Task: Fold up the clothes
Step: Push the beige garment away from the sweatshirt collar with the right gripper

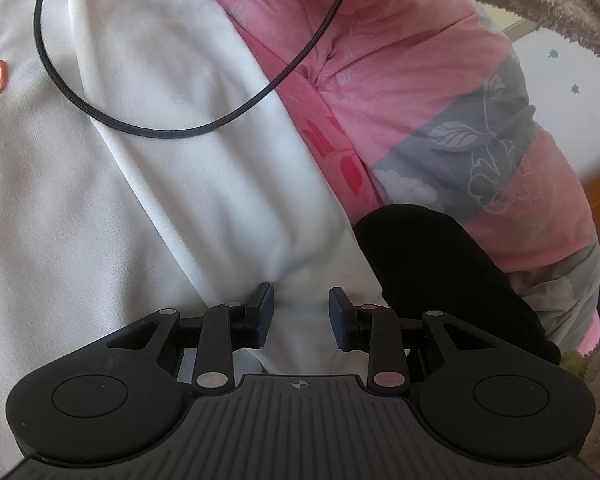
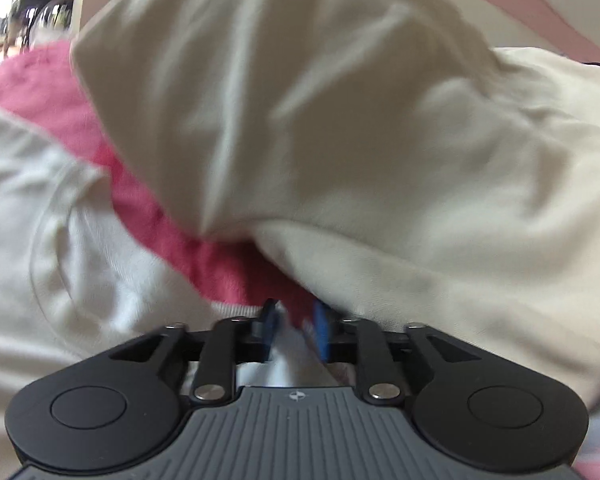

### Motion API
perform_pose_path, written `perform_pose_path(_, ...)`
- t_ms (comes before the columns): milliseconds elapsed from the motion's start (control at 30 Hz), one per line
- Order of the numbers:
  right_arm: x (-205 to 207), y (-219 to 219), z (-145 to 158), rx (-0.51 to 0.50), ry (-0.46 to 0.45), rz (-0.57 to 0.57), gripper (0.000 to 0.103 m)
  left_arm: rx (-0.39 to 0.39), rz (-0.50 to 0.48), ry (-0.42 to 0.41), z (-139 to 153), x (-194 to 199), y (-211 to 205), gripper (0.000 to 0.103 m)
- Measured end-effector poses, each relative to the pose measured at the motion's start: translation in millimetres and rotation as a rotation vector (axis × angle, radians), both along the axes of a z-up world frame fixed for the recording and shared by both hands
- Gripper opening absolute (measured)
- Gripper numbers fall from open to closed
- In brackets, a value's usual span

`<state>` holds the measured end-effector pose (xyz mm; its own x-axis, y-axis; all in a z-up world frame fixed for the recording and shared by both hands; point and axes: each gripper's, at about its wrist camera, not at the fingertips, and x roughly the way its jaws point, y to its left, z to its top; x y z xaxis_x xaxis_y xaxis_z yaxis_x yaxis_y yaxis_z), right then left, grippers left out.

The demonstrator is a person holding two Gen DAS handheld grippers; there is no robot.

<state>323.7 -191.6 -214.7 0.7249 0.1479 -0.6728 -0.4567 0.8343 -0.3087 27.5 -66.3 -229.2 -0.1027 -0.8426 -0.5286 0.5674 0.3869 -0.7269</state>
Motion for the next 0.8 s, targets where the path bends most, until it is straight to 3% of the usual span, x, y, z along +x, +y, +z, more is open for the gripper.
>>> perform_pose_path(200,-40.3,-25.3,51.5,0.058,-0.111,-0.067,0.035,-0.006,0.01,0.014,-0.7,-0.9,-0.5,0.03)
perform_pose_path(300,-52.4,-49.1,65.9,0.093,-0.055,-0.123,0.016,-0.006,0.011,0.015,-0.9,-0.9,-0.2,0.03)
perform_pose_path(400,-48.7,-54.6,48.2,0.071,0.04,-0.126,0.01,-0.005,0.012,0.016,-0.6,-0.8,-0.2,0.03)
perform_pose_path(533,-29.6,-39.6,-1.2,0.077,0.142,-0.128,0.01,0.005,0.017,0.01,0.6,-1.8,-2.1,0.03)
perform_pose_path(600,-27.0,-26.3,-27.0,0.015,0.138,-0.112,0.01,0.012,0.021,0.005,1.5,-2.3,-3.0,0.03)
perform_pose_path(667,-30.0,-19.0,-24.6,-0.03,0.1,-0.097,0.01,0.017,0.024,0.003,2.4,-2.8,-3.7,0.03)
perform_pose_path(800,-41.7,-39.6,14.3,0.068,0.05,-0.177,0.02,0.019,0.026,-0.005,2.9,-3.0,-3.6,0.03)
